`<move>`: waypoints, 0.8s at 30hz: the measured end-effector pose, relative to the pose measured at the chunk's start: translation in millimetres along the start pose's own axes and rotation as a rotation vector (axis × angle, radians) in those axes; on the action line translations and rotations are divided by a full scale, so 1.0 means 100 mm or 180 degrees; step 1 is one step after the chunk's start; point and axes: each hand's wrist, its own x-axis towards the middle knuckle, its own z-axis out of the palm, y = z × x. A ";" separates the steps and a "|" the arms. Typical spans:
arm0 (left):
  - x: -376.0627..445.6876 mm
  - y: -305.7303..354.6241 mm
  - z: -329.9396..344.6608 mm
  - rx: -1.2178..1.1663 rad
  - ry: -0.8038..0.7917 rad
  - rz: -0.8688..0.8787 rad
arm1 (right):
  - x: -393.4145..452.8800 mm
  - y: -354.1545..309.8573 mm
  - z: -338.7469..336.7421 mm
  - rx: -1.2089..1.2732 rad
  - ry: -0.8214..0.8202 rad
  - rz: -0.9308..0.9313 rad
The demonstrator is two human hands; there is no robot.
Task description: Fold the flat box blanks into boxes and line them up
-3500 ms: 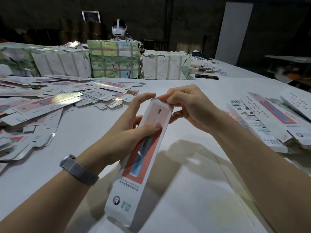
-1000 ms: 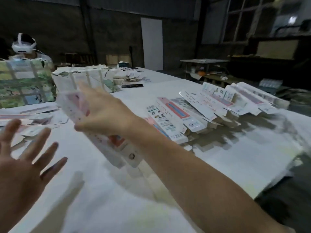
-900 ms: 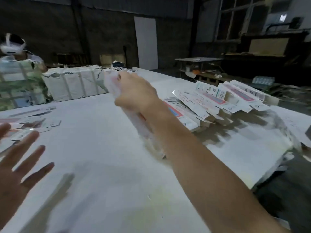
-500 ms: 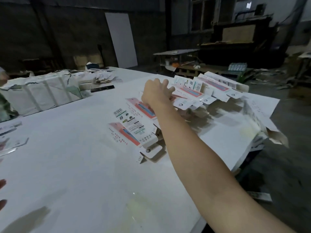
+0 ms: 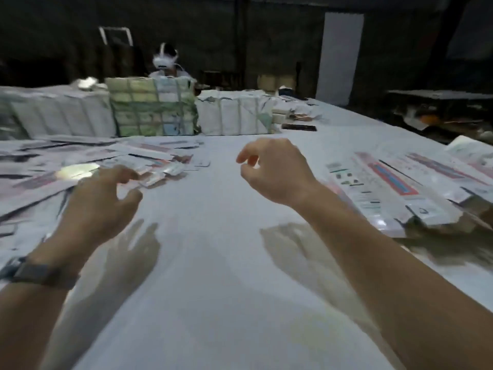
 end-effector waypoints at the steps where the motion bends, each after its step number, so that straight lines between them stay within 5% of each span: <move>1: 0.02 -0.02 -0.09 0.0404 -0.0060 -0.0273 | 0.00 -0.17 0.09 0.0106 -0.0091 -0.0126; 4: 0.05 -0.37 -0.29 0.1198 -0.0291 -0.1396 | 0.01 -0.66 0.35 0.0345 -0.0458 -0.0532; 7: 0.00 -0.55 -0.24 0.1209 -0.0605 -0.1909 | 0.05 -0.98 0.51 0.0508 -0.0686 -0.0820; 11: 0.00 -0.58 -0.22 0.1434 -0.0854 -0.1965 | 0.09 -1.11 0.65 0.0877 -0.0613 -0.0866; 19: 0.11 -0.71 -0.12 0.1395 -0.0101 -0.1696 | 0.10 -1.06 0.85 0.1055 -0.0658 -0.0697; 24: 0.15 -0.80 -0.05 0.1433 -0.0571 -0.1998 | 0.11 -1.16 0.91 0.1139 -0.0721 -0.0799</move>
